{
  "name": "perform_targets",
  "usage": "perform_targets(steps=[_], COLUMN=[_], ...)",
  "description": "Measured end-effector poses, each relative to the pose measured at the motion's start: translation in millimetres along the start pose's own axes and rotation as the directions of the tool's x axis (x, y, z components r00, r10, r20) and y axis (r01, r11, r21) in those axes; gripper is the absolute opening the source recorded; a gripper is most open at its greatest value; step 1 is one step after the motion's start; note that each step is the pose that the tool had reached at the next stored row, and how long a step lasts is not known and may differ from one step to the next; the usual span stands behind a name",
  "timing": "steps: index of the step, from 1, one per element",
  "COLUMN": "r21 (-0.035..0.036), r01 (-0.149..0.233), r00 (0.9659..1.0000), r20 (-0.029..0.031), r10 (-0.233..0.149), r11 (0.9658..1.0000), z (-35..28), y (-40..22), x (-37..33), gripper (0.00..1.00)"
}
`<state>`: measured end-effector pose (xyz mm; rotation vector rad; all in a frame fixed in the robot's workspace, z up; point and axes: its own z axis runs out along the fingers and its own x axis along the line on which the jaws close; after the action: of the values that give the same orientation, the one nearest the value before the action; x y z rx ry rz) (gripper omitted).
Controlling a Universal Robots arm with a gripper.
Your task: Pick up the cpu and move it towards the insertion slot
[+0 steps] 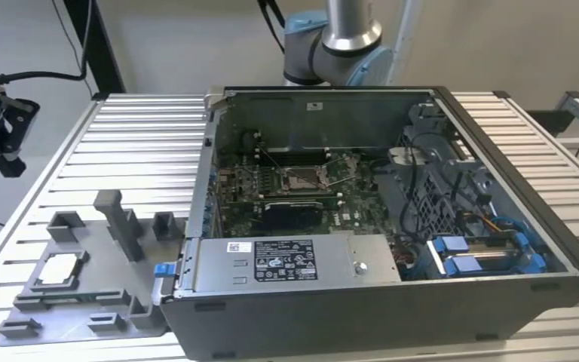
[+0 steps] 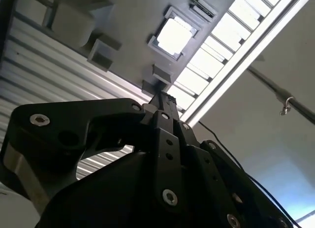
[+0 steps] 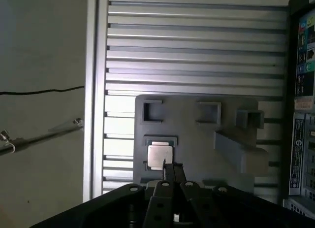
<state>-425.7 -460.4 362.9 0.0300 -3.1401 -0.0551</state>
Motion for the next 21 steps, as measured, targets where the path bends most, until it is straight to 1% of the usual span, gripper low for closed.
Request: perform_targets(steps=[5,13,14,21], r21=[0.0001,0.0,0.0,0.0], r01=[0.0,0.0,0.0,0.0], r00=[1.0,1.0,1.0,1.0], r20=[-0.0001,0.0,-0.0001,0.0], r10=[0.0,0.0,0.0,0.0], r11=[1.0,1.0,1.0,1.0], z=[0.8,0.8,0.8,0.8], y=[0.0,0.0,0.0,0.0], x=[2.2,2.3,2.3,2.4], gripper=[0.0,0.0,1.0,1.0])
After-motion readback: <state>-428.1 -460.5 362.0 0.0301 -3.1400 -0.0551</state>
